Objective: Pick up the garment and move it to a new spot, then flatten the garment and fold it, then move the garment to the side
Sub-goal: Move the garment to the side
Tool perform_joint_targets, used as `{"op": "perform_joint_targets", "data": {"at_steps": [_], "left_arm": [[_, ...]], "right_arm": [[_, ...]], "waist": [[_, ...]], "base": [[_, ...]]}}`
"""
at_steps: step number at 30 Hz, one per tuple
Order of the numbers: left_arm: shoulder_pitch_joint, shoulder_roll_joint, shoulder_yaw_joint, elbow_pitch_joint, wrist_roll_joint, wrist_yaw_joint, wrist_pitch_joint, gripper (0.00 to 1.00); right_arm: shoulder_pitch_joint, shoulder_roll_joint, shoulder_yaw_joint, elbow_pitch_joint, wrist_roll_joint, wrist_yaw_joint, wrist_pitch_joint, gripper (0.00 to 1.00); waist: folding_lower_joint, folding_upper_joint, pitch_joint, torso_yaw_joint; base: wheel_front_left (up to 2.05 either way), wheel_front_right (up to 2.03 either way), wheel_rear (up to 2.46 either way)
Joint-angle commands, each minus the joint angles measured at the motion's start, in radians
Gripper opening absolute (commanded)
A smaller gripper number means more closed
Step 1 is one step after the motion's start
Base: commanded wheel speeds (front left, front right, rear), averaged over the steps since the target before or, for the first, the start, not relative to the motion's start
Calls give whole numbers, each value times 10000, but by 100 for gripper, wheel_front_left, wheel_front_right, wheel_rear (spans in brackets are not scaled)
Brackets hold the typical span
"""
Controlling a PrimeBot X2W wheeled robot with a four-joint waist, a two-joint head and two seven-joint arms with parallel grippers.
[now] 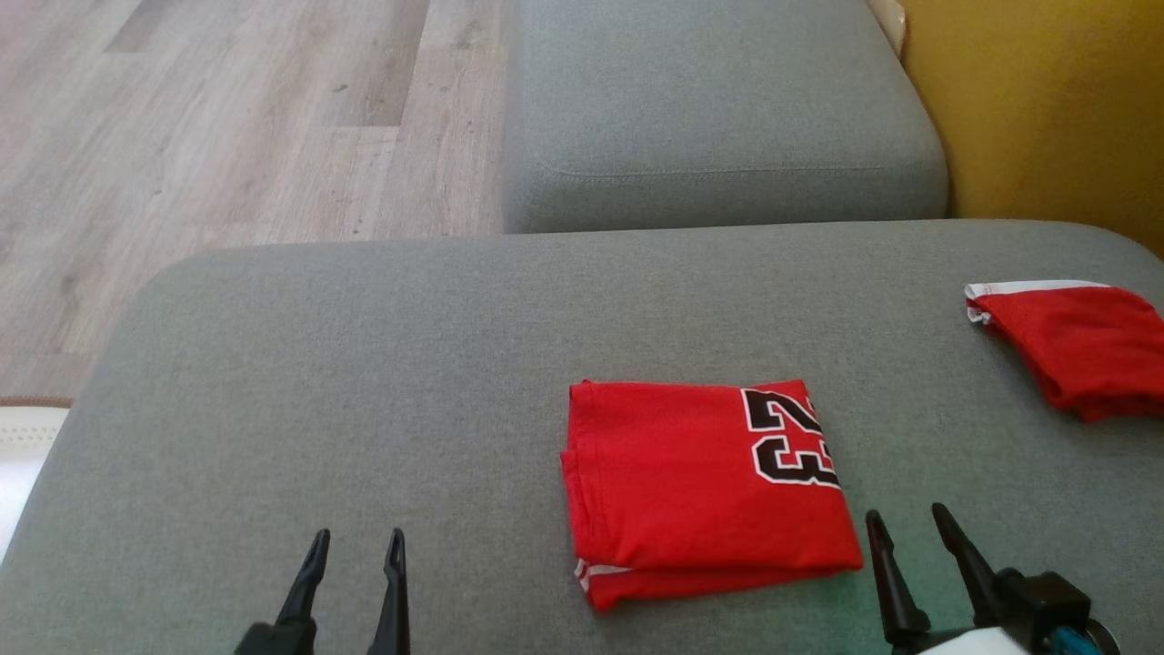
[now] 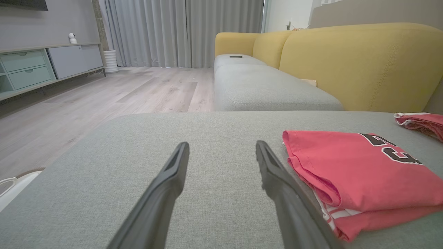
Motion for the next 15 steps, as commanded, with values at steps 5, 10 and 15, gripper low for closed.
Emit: {"op": "perform_joint_targets", "data": {"at_steps": [5,10,15], "left_arm": [[-484,-103,344,-283,63,79,-122,100],[-499,-104,333,-283,61,97,-122,100],[-536,-104,299,-261,73,93,-122,100]], "right_arm": [[-266,10,94,-389,-123,-9,-112,100],[-263,31,70,-400,-123,-9,-112,100],[-275,57,8,-414,-126,-9,-112,100]], "waist": [[0,0,1,61],[0,0,17,80],[0,0,65,93]], "base": [[0,0,0],[0,0,0],[0,0,0]]}}
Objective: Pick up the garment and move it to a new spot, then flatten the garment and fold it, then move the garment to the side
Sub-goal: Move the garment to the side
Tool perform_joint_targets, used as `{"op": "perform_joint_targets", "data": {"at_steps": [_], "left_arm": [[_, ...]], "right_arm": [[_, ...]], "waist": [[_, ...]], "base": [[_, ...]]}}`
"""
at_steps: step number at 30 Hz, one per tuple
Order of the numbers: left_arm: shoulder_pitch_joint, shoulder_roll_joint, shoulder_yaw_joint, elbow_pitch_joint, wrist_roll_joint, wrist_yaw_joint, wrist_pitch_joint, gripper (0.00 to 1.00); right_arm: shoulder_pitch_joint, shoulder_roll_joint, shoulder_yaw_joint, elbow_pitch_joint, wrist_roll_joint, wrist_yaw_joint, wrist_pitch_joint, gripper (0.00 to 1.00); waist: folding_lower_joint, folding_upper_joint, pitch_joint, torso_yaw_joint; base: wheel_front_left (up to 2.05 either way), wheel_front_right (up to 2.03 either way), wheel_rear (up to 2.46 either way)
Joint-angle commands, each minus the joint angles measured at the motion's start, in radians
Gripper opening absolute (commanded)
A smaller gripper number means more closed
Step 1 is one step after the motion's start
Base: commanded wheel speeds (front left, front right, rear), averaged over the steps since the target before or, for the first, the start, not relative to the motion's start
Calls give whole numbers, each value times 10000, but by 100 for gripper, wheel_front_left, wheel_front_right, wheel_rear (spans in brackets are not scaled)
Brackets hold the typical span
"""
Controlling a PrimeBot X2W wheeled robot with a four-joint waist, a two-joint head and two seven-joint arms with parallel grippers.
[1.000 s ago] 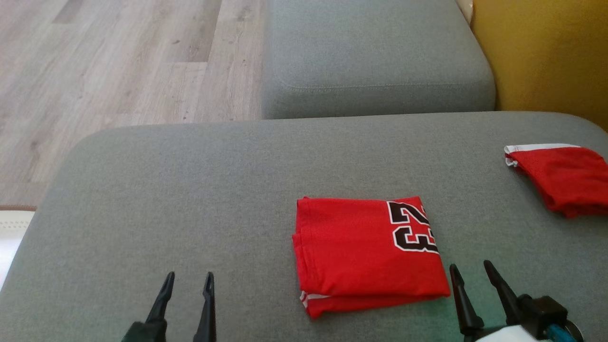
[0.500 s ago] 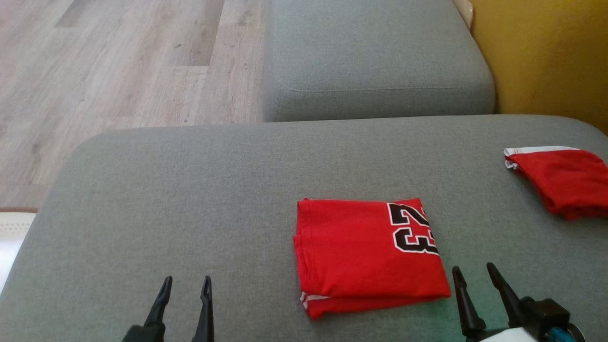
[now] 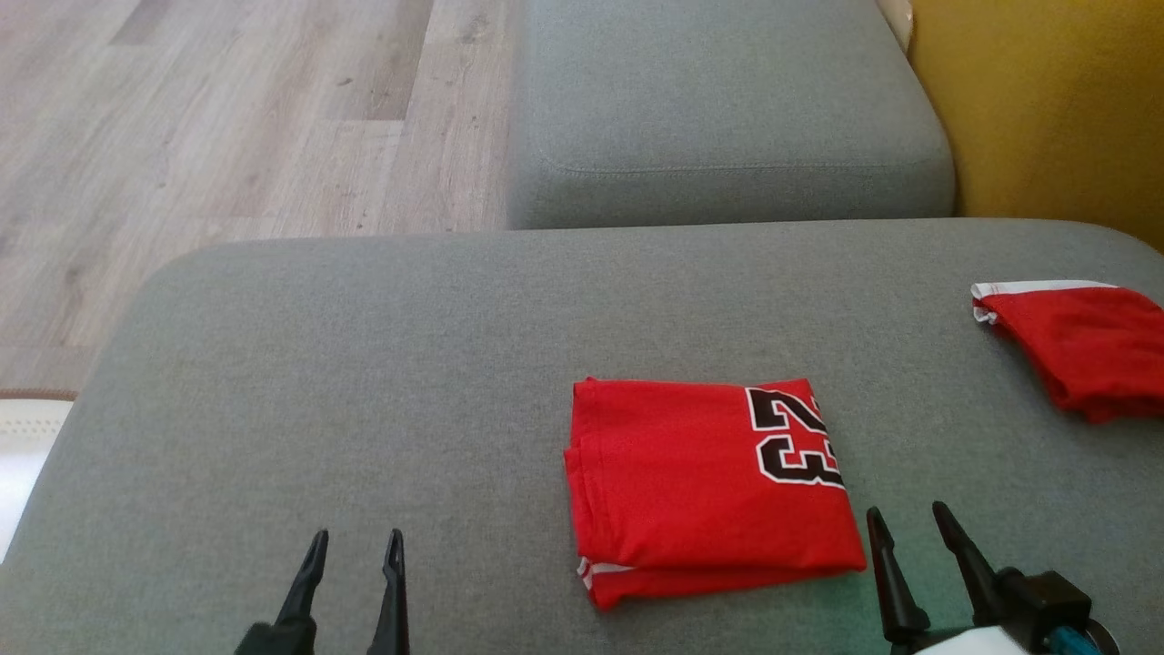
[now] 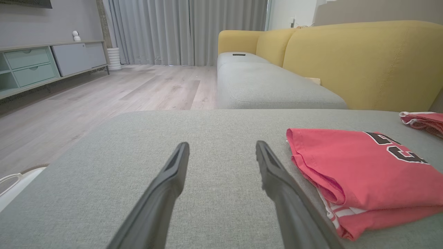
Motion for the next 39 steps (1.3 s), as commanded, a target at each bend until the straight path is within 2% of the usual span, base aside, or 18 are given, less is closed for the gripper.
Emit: {"op": "perform_joint_targets", "data": {"at_steps": [1,18,23,25,26,28,34,39], "left_arm": [[-549,-102,298,-282,76,15,-122,100],[-688,-102,139,-249,17,78,-122,100],[-831,-102,-12,-219,5,126,-122,100],[-881,-102,-93,-198,-14,150,-122,100],[-947,-102,-190,-164,-27,154,-122,100],[-1034,-102,-301,-128,-19,135,-122,100],[-1380,-102,-618,-11,-45,76,-122,100],[-1677,-103,-851,28,-83,105,-122,100]], "right_arm": [[-278,-71,136,-367,-48,-9,-112,100],[-513,-61,-25,-341,-34,-9,-112,100],[-1186,-189,5,348,487,-9,-112,100],[-1565,-306,215,949,913,-9,-101,100],[-2059,-498,488,1571,1497,-9,245,100],[-2595,-668,728,2054,2378,-9,849,100],[-3785,-1576,1548,2875,4655,-9,2690,100],[-4262,-2103,2337,3217,5766,-9,3899,100]], "waist": [[0,0,16,7],[0,0,505,187],[0,0,794,267],[0,0,897,295],[0,0,1009,326],[0,0,1123,369],[0,0,1462,538],[0,0,1818,676]], "base": [[0,0,0],[0,0,0],[0,0,0],[0,0,0],[0,0,0],[0,0,0],[0,0,0],[0,0,0]]}}
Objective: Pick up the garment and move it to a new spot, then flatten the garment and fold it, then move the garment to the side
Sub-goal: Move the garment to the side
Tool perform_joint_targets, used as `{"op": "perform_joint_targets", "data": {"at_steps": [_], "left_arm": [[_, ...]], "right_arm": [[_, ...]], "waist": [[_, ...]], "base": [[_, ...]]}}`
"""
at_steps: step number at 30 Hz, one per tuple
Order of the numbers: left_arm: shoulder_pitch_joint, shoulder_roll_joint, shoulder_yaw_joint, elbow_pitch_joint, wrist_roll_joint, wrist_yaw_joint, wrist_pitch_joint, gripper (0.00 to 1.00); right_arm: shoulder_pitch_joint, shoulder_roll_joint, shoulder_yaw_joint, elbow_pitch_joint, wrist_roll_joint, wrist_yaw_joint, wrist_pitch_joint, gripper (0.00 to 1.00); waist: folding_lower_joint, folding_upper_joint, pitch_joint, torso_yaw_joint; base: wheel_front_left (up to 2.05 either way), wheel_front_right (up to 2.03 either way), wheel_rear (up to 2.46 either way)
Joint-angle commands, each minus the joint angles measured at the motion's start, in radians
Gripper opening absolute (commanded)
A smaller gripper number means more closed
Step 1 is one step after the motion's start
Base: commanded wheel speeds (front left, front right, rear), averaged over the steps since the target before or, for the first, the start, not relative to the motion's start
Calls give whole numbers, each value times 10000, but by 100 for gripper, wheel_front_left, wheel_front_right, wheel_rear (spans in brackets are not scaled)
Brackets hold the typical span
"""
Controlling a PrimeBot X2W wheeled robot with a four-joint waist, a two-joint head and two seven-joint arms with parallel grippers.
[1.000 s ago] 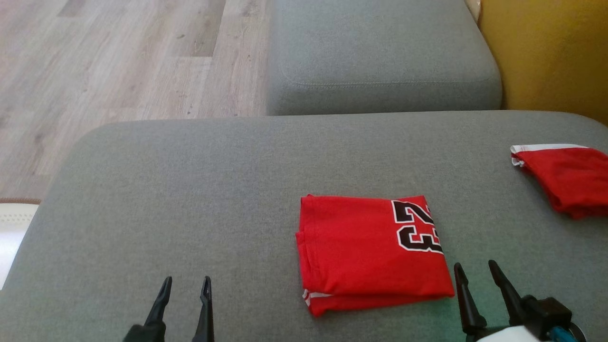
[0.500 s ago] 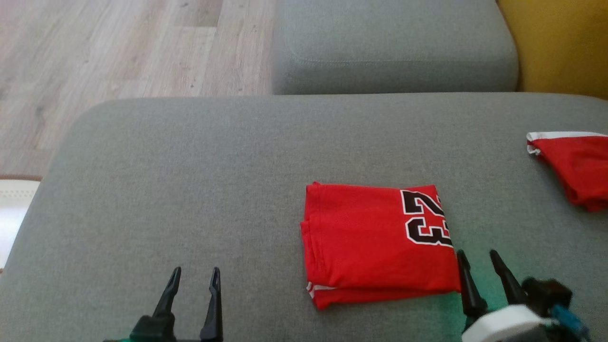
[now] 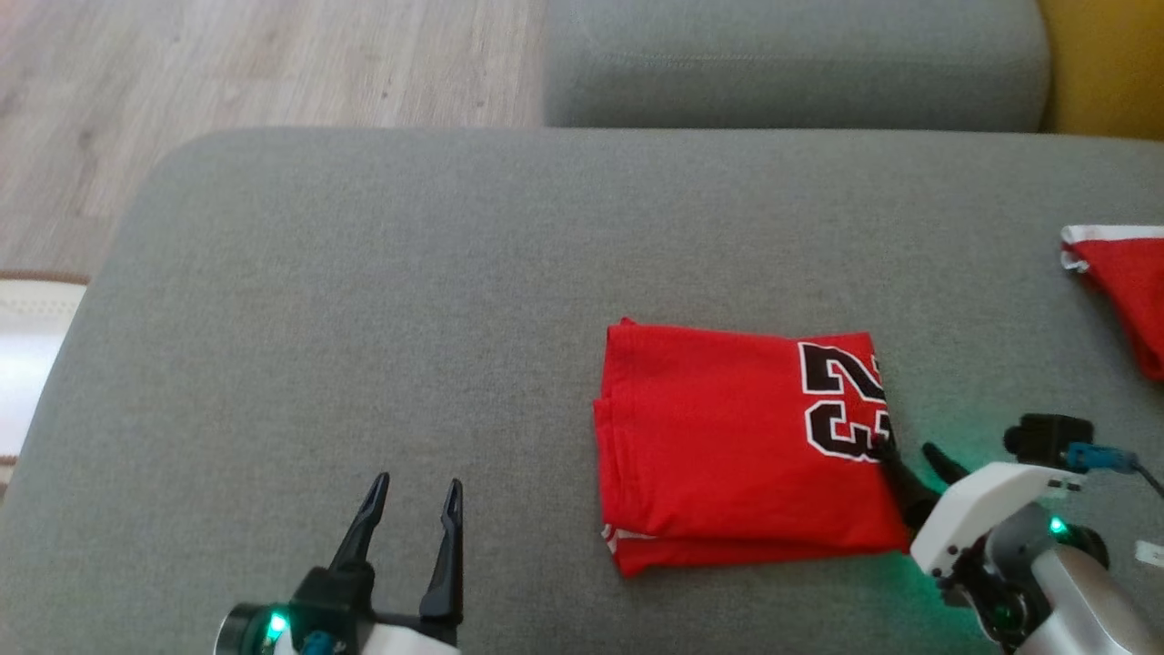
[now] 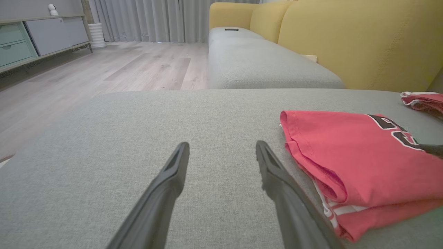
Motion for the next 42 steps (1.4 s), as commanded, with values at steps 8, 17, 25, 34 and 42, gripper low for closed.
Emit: {"op": "perform_joint_targets", "data": {"at_steps": [8,17,25,34,42], "left_arm": [[-785,-85,27,-305,-111,119,-122,100],[-1744,-85,-284,-757,123,29,-122,100],[-2934,-85,-710,-974,348,-18,-122,100],[-3659,-85,-961,-959,485,-18,-122,100],[-3948,-85,-945,-898,584,-140,-122,100]], "right_arm": [[-711,-800,1425,-641,966,-9,115,0],[-3376,-2193,1329,-626,501,-9,-528,0],[-5387,-3478,946,-314,-100,-9,36,0],[-6262,-4700,-98,-350,-1344,-9,1135,0],[-6369,-5315,-1301,-778,-2508,-9,1605,88]], "waist": [[0,0,586,-30],[0,0,1932,-939],[0,0,3191,-1582],[0,0,3883,-2178],[0,0,4229,-2271]], "base": [[0,0,0],[0,0,0],[0,0,0],[0,0,0],[0,0,0]]}}
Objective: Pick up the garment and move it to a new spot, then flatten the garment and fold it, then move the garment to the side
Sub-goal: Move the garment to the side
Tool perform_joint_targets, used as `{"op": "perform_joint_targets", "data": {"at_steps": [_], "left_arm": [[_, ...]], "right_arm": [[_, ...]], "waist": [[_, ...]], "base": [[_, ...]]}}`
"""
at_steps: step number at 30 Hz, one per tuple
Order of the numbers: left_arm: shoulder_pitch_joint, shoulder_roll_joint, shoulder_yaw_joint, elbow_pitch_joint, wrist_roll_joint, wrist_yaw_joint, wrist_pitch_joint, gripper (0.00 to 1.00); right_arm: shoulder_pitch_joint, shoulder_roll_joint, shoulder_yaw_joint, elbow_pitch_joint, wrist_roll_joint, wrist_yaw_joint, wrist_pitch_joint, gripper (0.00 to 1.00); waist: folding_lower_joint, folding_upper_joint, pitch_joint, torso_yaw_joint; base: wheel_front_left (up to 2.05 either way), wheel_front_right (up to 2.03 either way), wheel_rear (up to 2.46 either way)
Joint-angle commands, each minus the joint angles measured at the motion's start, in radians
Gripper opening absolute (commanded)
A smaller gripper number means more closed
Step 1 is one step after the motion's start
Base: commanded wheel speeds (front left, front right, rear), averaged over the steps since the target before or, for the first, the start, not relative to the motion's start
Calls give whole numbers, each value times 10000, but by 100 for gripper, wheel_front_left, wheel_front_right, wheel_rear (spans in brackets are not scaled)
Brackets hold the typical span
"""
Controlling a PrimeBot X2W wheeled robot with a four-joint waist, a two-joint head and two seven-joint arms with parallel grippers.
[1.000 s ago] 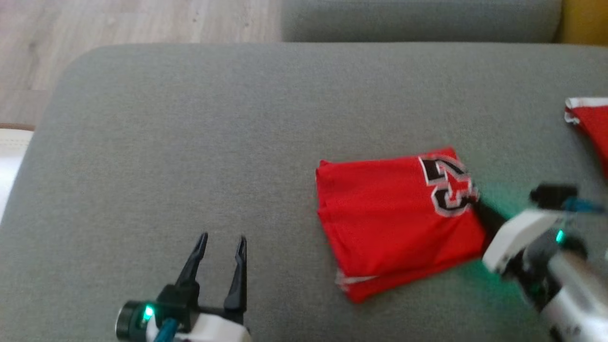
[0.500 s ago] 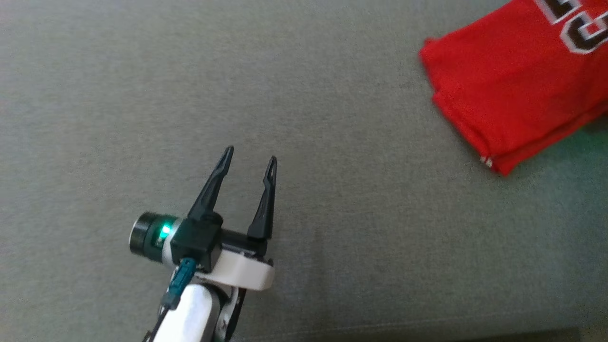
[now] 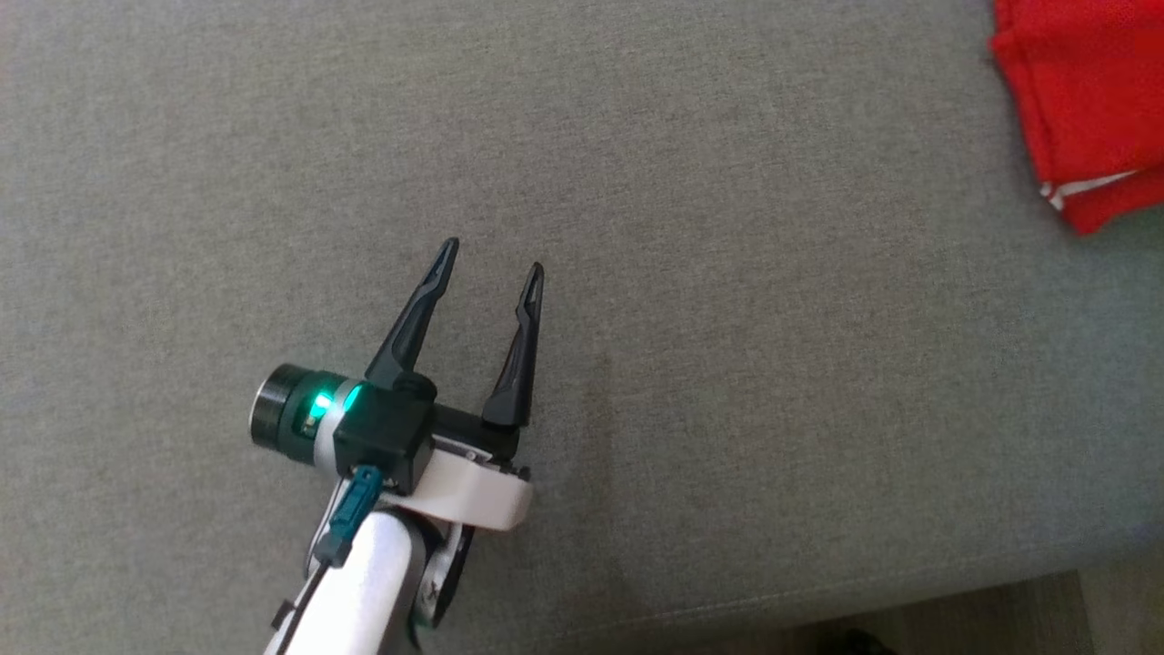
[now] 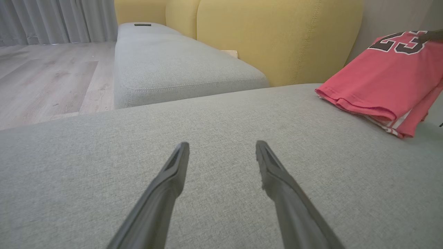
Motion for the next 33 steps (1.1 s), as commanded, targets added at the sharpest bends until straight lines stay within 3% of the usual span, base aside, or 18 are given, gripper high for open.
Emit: {"op": "perform_joint_targets", "data": {"at_steps": [1,4,11,18,24,29,33], "left_arm": [[-239,-62,231,-264,101,-60,-76,100],[-236,-62,251,-186,14,26,-76,100],[283,-62,520,-23,-789,273,-76,100],[1226,-62,1241,451,-1191,462,-76,100],[2032,-62,1871,626,-1094,741,-76,100],[2737,-50,2295,280,-831,607,-76,100],[3238,-52,2432,-242,-732,247,-76,100]], "right_arm": [[-27,-421,-313,-398,-508,-9,-67,100],[193,24,-657,-687,-1303,-9,-426,100],[1935,2014,-720,-1613,-2243,-9,-1833,100],[4125,4042,-359,-1806,-2082,-9,-3206,100],[5466,5025,40,-1372,-2034,-9,-4773,100],[6652,5839,214,-1413,-2382,-9,-5543,100],[7718,6426,-120,-2603,-2699,-9,-5579,100]], "waist": [[-2,0,5,61],[-2,0,-256,163],[-2,0,-1601,506],[-2,0,-3240,1034],[-2,0,-4290,1304],[-2,0,-4823,1465],[-2,0,-5122,1577]], "base": [[0,0,0],[0,0,0],[0,0,0],[0,0,0],[0,0,0],[0,0,0],[0,0,0]]}}
